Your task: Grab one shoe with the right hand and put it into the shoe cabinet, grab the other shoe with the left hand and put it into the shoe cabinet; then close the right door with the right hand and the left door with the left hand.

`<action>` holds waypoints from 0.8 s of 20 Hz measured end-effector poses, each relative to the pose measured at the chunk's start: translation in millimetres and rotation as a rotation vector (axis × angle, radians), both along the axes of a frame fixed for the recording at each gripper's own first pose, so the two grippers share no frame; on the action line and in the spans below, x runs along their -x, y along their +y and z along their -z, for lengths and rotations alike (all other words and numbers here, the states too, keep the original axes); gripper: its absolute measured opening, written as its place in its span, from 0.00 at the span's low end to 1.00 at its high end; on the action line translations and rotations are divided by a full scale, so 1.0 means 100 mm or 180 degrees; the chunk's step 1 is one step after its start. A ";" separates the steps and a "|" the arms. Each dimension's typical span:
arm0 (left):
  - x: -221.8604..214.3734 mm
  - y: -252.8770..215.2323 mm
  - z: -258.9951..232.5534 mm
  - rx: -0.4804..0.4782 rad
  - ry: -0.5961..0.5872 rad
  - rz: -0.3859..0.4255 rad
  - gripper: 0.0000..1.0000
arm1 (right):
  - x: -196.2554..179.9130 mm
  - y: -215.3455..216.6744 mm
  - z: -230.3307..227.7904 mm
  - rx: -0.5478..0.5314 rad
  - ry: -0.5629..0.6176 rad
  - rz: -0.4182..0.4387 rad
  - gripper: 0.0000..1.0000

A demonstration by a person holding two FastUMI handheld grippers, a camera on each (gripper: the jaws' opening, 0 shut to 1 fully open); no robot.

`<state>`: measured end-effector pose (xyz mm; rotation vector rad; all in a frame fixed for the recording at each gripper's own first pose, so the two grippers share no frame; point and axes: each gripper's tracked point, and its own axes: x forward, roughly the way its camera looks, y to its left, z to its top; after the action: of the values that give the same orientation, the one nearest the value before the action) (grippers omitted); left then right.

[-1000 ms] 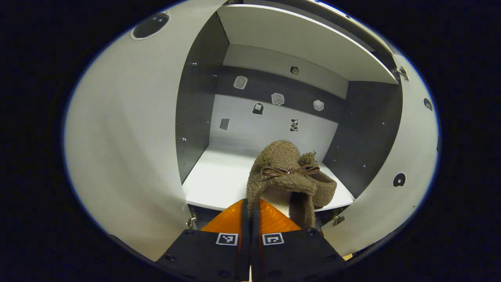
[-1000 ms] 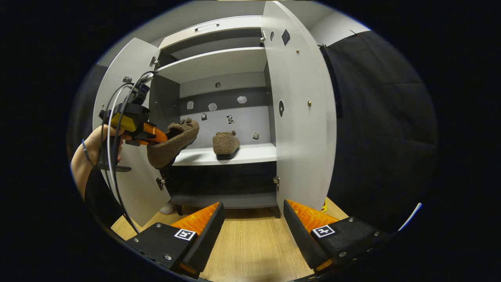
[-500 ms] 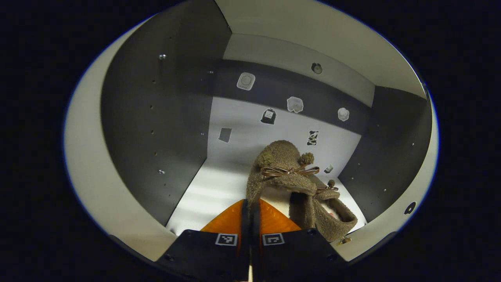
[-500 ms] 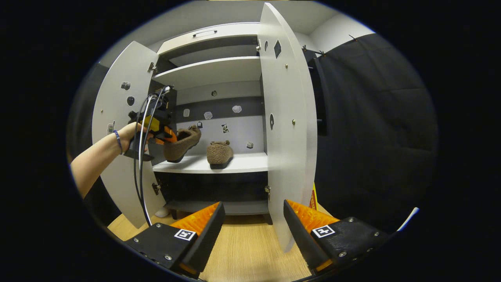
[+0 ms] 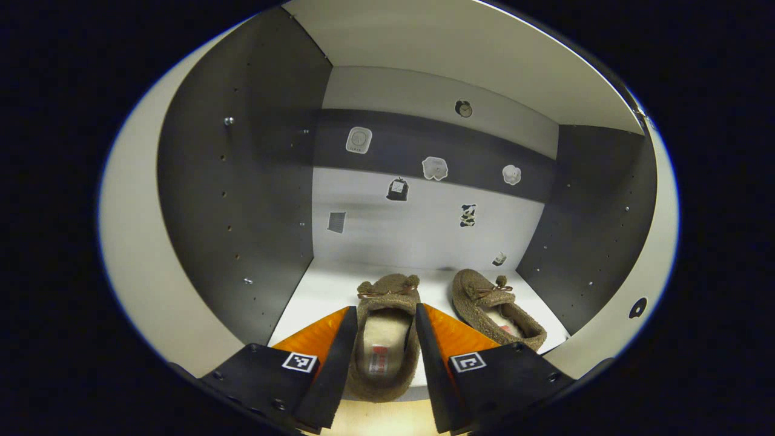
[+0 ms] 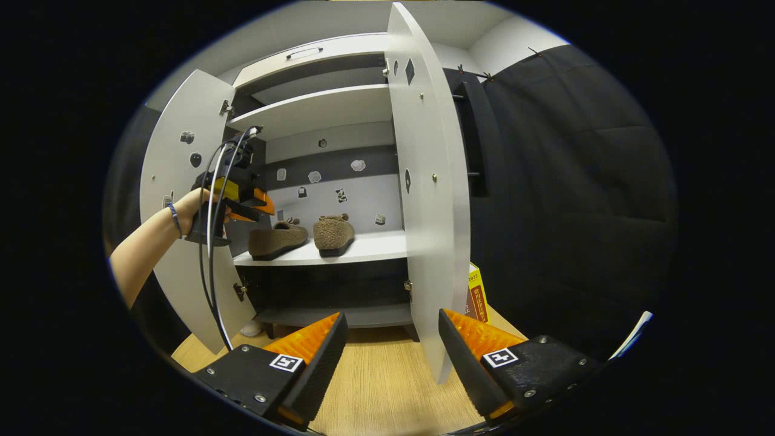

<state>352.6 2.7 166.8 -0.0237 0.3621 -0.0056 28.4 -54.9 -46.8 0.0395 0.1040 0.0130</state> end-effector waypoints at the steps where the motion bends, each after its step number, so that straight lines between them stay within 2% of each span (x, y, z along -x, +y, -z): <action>1: 0.06 0.00 -0.05 -0.0021 -0.0055 0.0012 0.67 | 0.03 -0.04 -0.01 0.0013 0.0001 0.0020 0.92; 3: 0.23 0.01 -0.17 -0.0053 -0.0185 0.0037 0.81 | 0.07 -0.13 -0.02 0.0032 -0.0008 0.0059 0.92; 4: 0.33 0.01 -0.24 -0.0072 -0.0245 0.0035 0.84 | 0.10 -0.18 -0.03 0.0040 -0.0013 0.0083 0.92; 5: 0.42 0.02 -0.28 -0.0097 -0.0296 0.0033 0.94 | 0.11 -0.23 -0.04 0.0040 -0.0017 0.0103 0.93; 9: 0.85 0.00 -0.47 -0.0192 -0.0497 0.0109 0.99 | 0.17 -0.43 -0.10 -0.0003 -0.0044 0.0150 0.93; 16: 1.57 0.09 -0.77 -0.0339 -0.0876 0.0087 0.97 | 0.11 -0.91 -0.09 0.0113 -0.0047 0.0371 0.93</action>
<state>195.9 11.2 244.0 0.0869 0.0873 -0.0164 17.2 -146.2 -37.8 0.0098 0.0872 -0.1051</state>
